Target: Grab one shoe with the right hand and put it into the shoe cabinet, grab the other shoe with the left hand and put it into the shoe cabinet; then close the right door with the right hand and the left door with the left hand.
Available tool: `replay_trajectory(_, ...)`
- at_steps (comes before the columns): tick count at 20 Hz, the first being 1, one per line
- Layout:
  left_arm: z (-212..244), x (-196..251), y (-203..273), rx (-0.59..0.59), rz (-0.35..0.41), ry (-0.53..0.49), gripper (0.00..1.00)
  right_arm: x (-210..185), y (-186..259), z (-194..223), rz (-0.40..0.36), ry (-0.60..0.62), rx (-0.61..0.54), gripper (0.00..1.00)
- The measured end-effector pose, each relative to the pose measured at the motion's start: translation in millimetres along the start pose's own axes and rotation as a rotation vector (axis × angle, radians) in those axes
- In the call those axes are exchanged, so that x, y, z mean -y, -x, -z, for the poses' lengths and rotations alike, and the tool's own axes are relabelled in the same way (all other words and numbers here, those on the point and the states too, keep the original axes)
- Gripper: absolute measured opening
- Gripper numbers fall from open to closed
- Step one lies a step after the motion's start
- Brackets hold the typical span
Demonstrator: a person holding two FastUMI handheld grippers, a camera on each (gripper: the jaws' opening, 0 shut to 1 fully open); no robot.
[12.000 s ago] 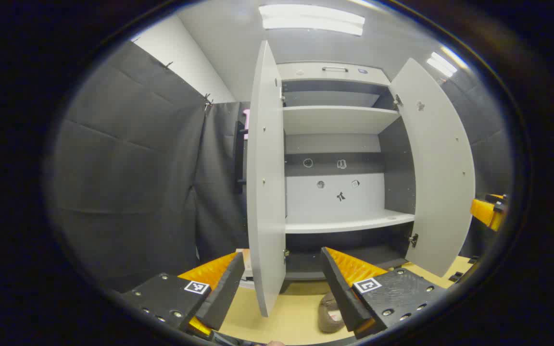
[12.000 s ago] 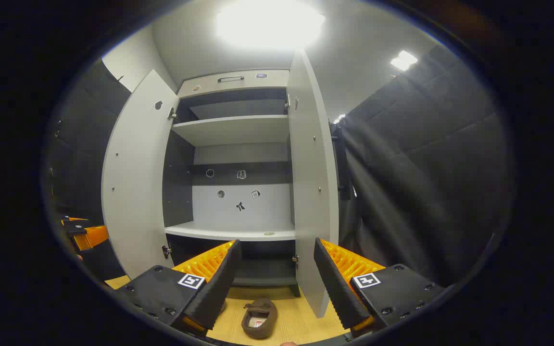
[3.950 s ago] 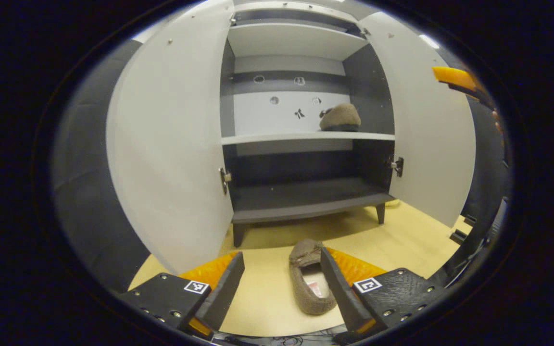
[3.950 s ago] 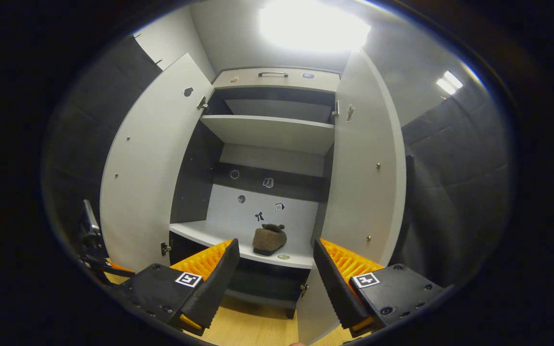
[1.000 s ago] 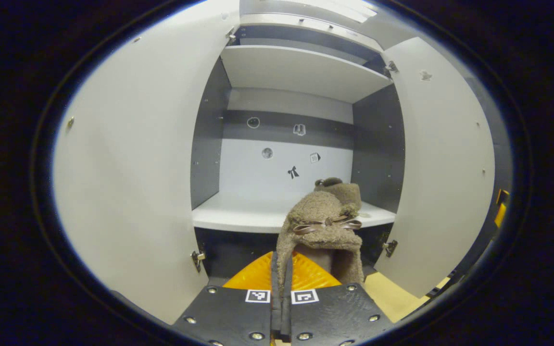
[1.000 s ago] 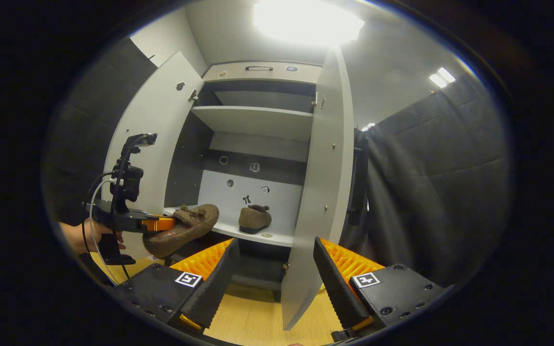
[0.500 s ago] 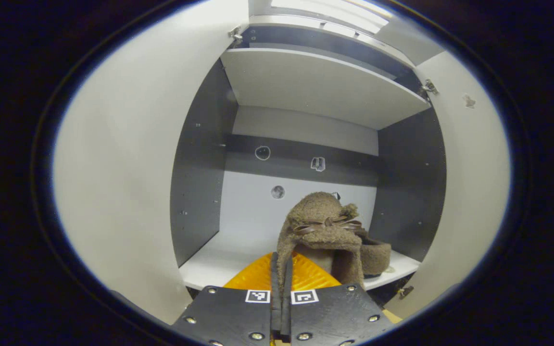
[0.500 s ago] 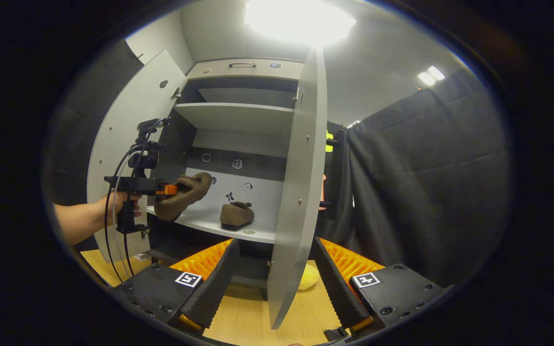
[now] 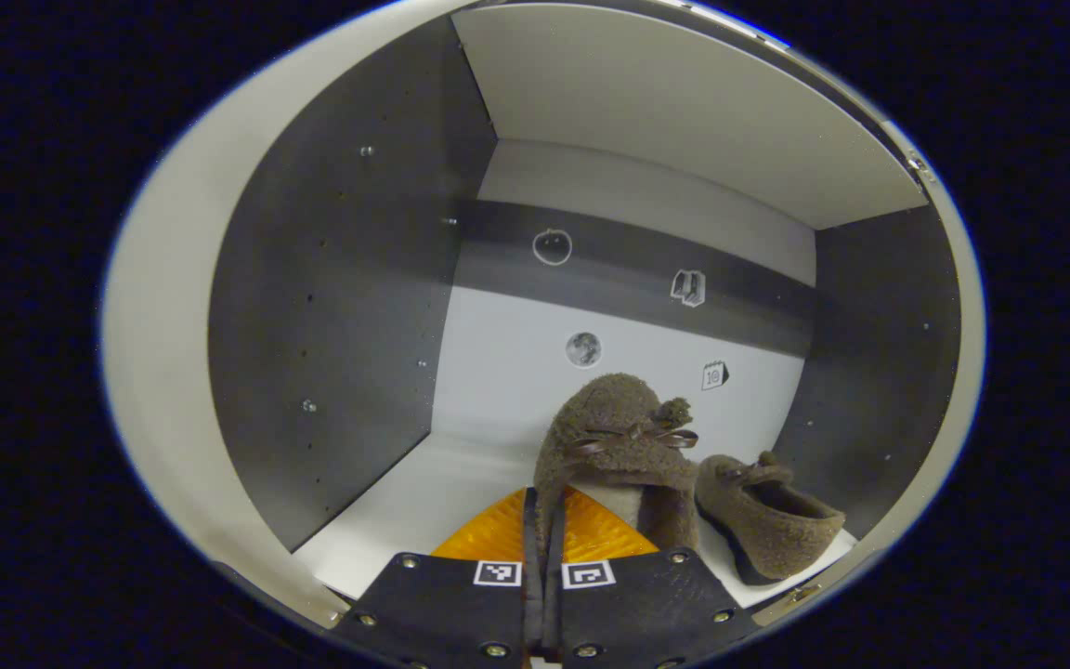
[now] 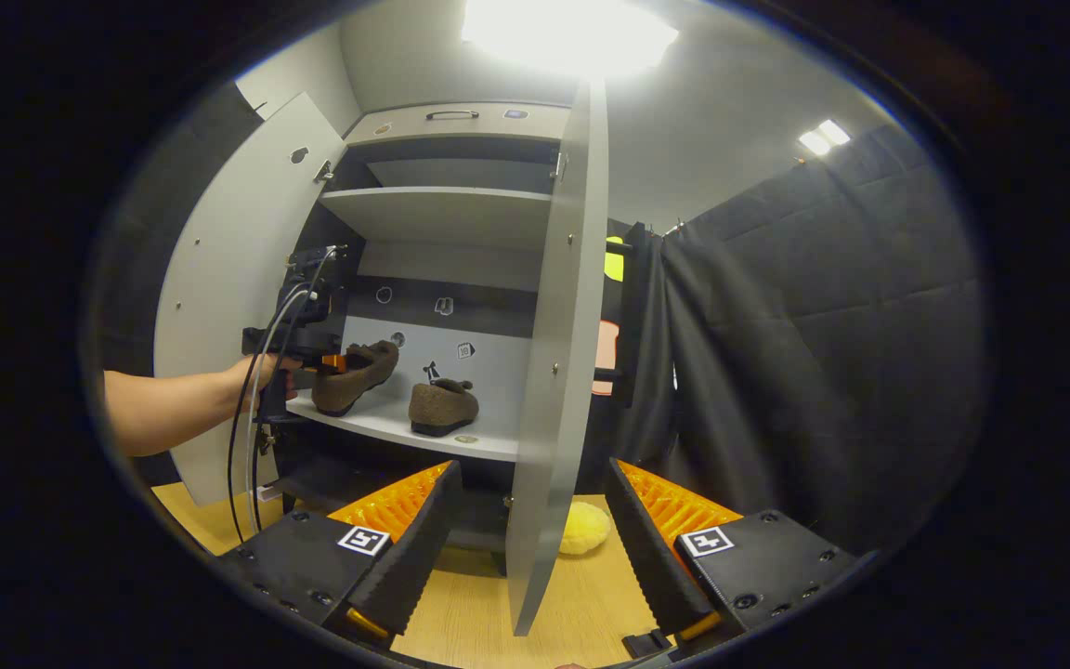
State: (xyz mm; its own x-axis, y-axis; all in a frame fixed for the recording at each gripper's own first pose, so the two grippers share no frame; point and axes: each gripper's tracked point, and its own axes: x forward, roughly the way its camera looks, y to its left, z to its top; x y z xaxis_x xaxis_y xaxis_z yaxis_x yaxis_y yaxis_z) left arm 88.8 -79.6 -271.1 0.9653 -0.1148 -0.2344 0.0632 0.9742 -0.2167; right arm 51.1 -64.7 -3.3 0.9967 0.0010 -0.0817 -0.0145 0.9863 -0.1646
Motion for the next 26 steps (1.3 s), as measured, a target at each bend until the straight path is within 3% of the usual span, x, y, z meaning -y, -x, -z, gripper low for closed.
replay_trajectory(2, 2, 0, -2, -0.016, -0.002, 0.003, 0.06, -3, -1, 4, -0.016, -0.005, -0.009, 0.98)
replay_trajectory(4, 7, -4, -4, -0.029, -0.019, -0.018, 0.04, -8, -1, 4, -0.026, -0.006, -0.006, 0.98)
replay_trajectory(6, -5, -18, -2, 0.006, -0.068, -0.078, 0.3, -14, 0, 5, -0.043, -0.012, -0.009, 0.98)
replay_trajectory(10, -21, -5, 23, 0.048, -0.028, -0.124, 0.95, -21, 3, 1, -0.058, -0.028, 0.001, 0.98)
replay_trajectory(13, -31, -2, 59, 0.093, -0.01, -0.167, 0.95, -27, 5, -1, -0.071, -0.048, 0.003, 0.98)
replay_trajectory(14, -35, 1, 71, 0.111, 0.001, -0.171, 0.89, -29, 6, -2, -0.072, -0.051, 0.003, 0.98)
replay_trajectory(17, -45, 8, 113, 0.158, 0.039, -0.192, 1.0, -33, 10, 0, -0.07, -0.061, -0.013, 0.97)
replay_trajectory(26, -65, 1, 226, 0.249, 0.101, -0.216, 1.0, -46, 25, -21, -0.063, -0.095, 0.02, 0.98)
